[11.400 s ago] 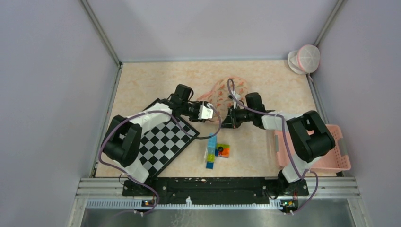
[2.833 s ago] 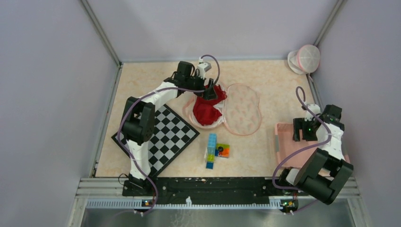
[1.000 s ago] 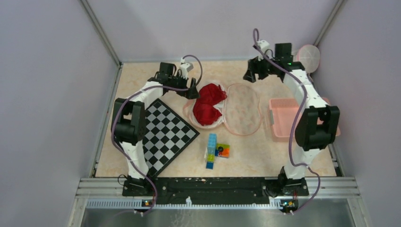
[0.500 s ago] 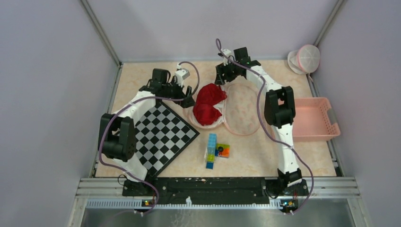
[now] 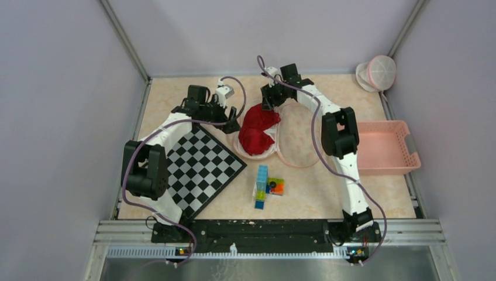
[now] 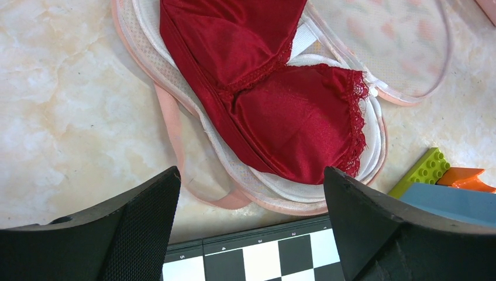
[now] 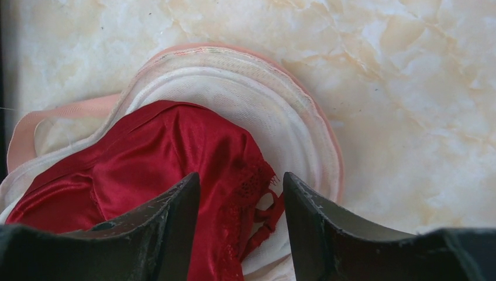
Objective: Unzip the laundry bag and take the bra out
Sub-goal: Pick up the bra from the laundry bag.
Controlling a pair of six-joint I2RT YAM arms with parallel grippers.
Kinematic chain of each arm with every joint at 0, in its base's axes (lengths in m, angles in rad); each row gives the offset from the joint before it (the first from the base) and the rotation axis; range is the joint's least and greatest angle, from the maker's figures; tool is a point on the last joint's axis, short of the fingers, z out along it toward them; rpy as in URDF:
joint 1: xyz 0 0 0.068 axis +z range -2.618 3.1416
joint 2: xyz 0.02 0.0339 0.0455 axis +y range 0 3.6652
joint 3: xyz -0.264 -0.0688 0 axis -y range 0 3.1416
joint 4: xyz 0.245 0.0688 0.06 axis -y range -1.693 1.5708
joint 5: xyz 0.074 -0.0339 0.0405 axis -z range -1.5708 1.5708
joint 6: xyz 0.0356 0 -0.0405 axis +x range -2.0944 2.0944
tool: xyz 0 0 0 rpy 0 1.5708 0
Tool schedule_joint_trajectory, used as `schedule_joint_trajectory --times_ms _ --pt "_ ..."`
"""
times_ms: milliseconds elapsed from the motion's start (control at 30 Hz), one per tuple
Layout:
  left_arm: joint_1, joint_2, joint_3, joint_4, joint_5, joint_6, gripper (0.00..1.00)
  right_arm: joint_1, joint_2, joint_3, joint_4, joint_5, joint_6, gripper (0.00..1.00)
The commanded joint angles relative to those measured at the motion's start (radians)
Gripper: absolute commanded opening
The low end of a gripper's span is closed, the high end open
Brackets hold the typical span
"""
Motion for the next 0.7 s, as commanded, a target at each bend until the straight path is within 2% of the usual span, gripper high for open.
schedule_joint_trajectory --times_ms 0,300,400,500,667 --pt "0.009 -0.003 0.019 0.013 0.003 0.017 0.95 0.02 -0.013 -0.012 0.008 0.006 -0.041 0.53" --pt "0.016 -0.001 0.023 0.015 0.007 0.011 0.95 0.03 0.057 0.039 -0.056 0.028 -0.078 0.53" --pt "0.02 -0.005 0.018 0.018 0.002 0.007 0.95 0.031 0.065 0.055 -0.077 0.023 -0.083 0.49" --pt "0.03 -0.002 0.022 0.037 0.012 -0.021 0.96 0.031 0.047 0.06 -0.086 0.02 -0.086 0.36" --pt "0.041 0.028 0.069 0.044 0.038 -0.037 0.95 0.031 -0.021 0.06 -0.094 0.023 -0.07 0.0"
